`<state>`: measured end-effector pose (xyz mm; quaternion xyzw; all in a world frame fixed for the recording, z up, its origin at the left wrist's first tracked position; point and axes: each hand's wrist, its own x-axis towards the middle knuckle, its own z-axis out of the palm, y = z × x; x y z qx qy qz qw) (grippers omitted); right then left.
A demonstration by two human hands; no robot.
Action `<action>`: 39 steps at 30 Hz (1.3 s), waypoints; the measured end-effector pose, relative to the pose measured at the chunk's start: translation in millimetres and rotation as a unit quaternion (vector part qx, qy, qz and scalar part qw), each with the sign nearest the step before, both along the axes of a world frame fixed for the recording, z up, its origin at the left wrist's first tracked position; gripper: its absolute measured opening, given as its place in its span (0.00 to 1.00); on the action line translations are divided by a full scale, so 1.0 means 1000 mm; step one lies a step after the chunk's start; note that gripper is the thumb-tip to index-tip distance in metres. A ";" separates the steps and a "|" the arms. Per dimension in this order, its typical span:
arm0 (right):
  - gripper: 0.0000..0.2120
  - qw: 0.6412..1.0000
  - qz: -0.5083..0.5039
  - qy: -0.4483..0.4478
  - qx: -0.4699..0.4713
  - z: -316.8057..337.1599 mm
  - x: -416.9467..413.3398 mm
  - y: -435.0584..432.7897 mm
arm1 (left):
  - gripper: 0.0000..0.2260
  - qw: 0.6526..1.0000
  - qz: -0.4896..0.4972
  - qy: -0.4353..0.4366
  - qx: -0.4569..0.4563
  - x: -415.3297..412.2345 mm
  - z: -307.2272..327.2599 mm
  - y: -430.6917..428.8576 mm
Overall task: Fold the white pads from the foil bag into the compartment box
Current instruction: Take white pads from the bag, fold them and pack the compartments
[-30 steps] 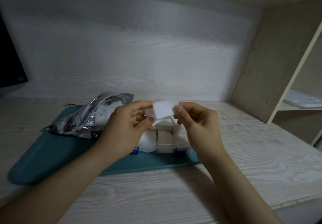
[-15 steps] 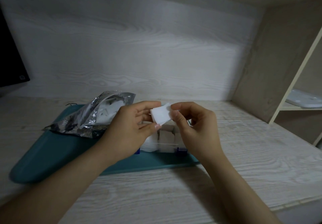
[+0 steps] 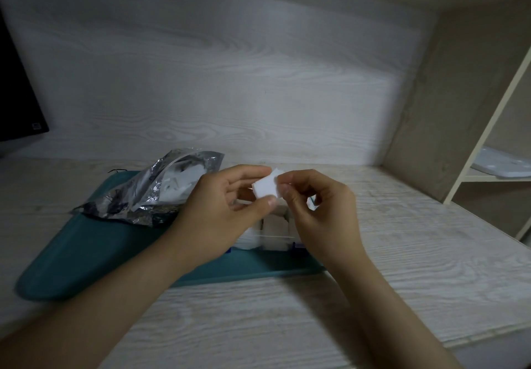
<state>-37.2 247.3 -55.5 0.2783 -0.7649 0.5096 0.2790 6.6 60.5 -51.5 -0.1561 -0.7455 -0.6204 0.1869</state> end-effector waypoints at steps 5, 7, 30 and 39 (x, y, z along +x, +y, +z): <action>0.19 0.999 -0.030 -0.004 0.026 -0.002 0.001 0.002 | 0.16 0.999 0.039 0.017 -0.025 -0.003 0.000 -0.006; 0.19 0.999 -0.011 -0.024 0.027 -0.002 0.001 0.002 | 0.16 0.999 0.042 0.020 -0.028 -0.003 0.000 -0.006; 0.23 0.979 0.157 -0.115 -0.052 0.003 0.001 -0.002 | 0.06 0.990 0.016 -0.085 0.111 0.002 0.008 -0.003; 0.23 0.973 0.176 -0.131 -0.077 0.004 0.003 -0.003 | 0.05 0.988 0.011 -0.086 0.127 0.001 0.009 -0.003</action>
